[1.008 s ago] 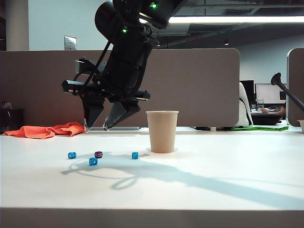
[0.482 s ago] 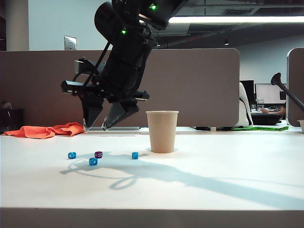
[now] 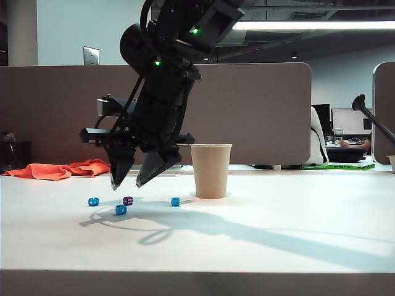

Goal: Pick up the dice with a different color and drop it into the paper cup.

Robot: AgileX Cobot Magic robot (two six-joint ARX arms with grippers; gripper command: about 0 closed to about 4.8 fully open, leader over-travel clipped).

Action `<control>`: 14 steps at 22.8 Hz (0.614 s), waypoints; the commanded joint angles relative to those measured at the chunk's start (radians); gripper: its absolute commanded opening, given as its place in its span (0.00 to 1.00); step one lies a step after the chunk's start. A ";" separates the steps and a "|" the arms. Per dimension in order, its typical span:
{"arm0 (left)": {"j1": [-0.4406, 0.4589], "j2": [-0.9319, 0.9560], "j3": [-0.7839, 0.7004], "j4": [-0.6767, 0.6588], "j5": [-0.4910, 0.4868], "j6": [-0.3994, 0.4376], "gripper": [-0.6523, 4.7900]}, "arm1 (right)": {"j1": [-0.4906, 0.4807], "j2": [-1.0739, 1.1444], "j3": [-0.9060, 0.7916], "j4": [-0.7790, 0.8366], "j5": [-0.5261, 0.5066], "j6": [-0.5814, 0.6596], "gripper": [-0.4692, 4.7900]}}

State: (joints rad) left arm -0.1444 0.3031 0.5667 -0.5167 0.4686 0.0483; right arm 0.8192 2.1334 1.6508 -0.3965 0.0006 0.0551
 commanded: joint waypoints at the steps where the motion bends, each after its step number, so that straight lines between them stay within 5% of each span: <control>1: -0.001 0.000 0.005 0.010 0.003 -0.004 0.11 | 0.004 0.003 0.004 0.016 0.005 0.002 0.49; 14: -0.001 0.000 0.005 0.010 0.003 -0.004 0.11 | 0.004 0.012 0.004 0.072 0.004 0.002 0.49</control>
State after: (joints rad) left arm -0.1444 0.3027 0.5667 -0.5167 0.4686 0.0483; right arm 0.8192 2.1448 1.6508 -0.3492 0.0006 0.0551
